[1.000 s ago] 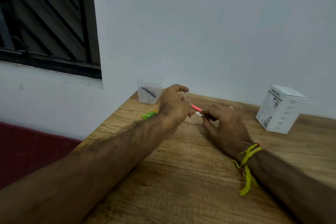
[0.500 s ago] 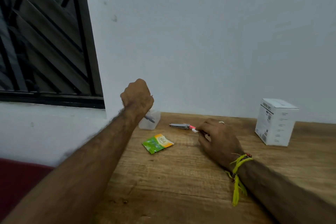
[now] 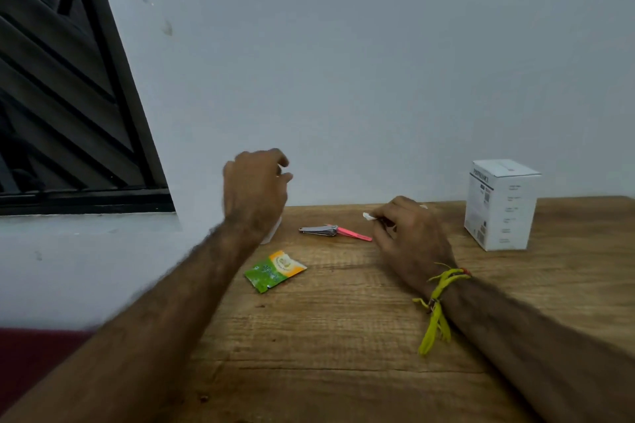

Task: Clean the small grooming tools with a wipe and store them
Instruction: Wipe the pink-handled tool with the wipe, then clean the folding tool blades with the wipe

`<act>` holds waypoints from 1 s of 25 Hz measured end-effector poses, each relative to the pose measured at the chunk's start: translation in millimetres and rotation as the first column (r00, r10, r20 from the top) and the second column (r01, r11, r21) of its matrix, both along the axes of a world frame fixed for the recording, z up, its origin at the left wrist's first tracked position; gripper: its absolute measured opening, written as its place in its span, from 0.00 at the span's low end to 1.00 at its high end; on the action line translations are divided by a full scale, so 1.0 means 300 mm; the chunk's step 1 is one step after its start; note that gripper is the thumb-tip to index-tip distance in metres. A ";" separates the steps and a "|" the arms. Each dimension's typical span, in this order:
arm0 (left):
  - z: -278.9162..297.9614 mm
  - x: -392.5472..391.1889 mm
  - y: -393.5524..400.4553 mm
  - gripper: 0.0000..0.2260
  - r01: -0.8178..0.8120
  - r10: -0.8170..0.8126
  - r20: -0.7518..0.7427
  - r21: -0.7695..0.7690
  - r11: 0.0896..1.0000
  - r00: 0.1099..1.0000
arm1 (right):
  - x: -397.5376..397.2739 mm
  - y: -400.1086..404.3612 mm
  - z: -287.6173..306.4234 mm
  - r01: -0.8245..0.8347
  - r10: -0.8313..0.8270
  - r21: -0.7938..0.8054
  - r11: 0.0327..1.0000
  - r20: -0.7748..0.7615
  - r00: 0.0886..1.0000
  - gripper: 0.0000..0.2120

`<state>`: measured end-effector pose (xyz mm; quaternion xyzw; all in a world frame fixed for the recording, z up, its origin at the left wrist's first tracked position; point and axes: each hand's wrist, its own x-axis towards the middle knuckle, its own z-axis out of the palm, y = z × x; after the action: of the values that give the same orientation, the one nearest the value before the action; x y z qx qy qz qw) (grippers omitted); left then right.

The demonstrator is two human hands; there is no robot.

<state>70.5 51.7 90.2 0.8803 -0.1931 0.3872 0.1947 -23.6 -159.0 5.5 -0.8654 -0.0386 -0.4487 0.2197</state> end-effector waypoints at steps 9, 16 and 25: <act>-0.202 0.048 -0.115 0.14 0.227 -0.059 -0.543 0.249 0.941 0.838 | 0.004 -0.011 -0.011 -0.005 0.005 0.044 0.999 -0.004 1.000 0.08; -0.176 0.050 -0.122 0.09 0.193 0.016 -0.570 0.304 0.933 0.822 | 0.005 -0.019 -0.023 0.000 0.000 0.051 0.999 -0.018 1.000 0.07; -0.190 -0.200 -0.086 0.08 0.138 -0.876 -0.404 -0.883 0.449 0.265 | -0.022 -0.009 0.009 -0.016 0.008 0.065 0.998 0.118 0.993 0.03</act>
<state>10.5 26.0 33.4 0.6594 -0.2125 -0.1543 0.7045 -30.0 -161.8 8.4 -0.8296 -0.0418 -0.4984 0.2481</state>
